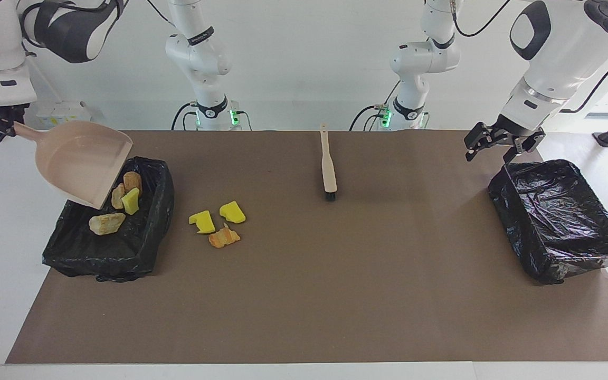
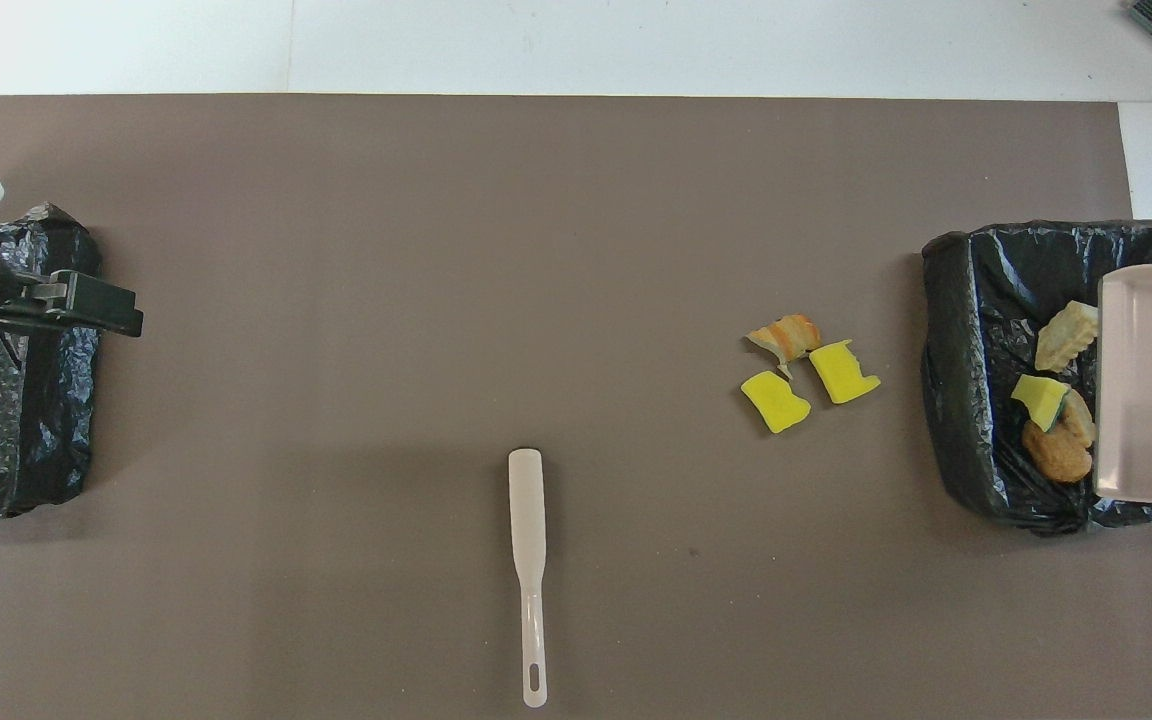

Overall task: Sweep and dump trash in bin
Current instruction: 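Carry the dustpan to the bin and tip it with the right gripper, then bring the empty dustpan back and set it down with the right gripper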

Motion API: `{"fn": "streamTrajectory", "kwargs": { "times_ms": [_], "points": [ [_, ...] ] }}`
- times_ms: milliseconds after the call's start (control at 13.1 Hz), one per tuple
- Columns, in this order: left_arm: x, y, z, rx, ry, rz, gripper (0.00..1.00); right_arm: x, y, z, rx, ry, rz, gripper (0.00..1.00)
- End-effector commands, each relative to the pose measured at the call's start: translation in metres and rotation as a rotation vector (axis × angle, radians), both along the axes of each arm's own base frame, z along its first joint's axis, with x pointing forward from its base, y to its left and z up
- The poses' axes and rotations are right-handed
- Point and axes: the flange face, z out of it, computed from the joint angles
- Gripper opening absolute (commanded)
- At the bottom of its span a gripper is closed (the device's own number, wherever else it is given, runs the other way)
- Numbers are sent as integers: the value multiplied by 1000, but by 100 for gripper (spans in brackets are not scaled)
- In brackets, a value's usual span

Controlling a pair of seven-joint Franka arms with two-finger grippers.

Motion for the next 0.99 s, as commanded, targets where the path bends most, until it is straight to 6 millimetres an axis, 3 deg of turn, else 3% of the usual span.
{"fn": "streamTrajectory", "kwargs": {
  "times_ms": [0, 305, 533, 686, 914],
  "points": [
    [-2, 7, 17, 20, 2, -2, 100, 6, 59, -9, 47, -74, -274, 0],
    [-3, 15, 13, 25, -7, 6, 100, 21, 171, -24, 102, -231, -671, 0],
    [-2, 15, 16, 24, -14, 14, 100, 37, 285, -66, 138, -290, -970, 0],
    [-4, 16, 18, 26, -6, 15, 100, 48, 344, -103, 158, -290, -1135, 0],
    [-3, 19, 22, 75, -20, -15, 100, 83, 423, -123, 241, -310, -1331, 0]
  ]
}}
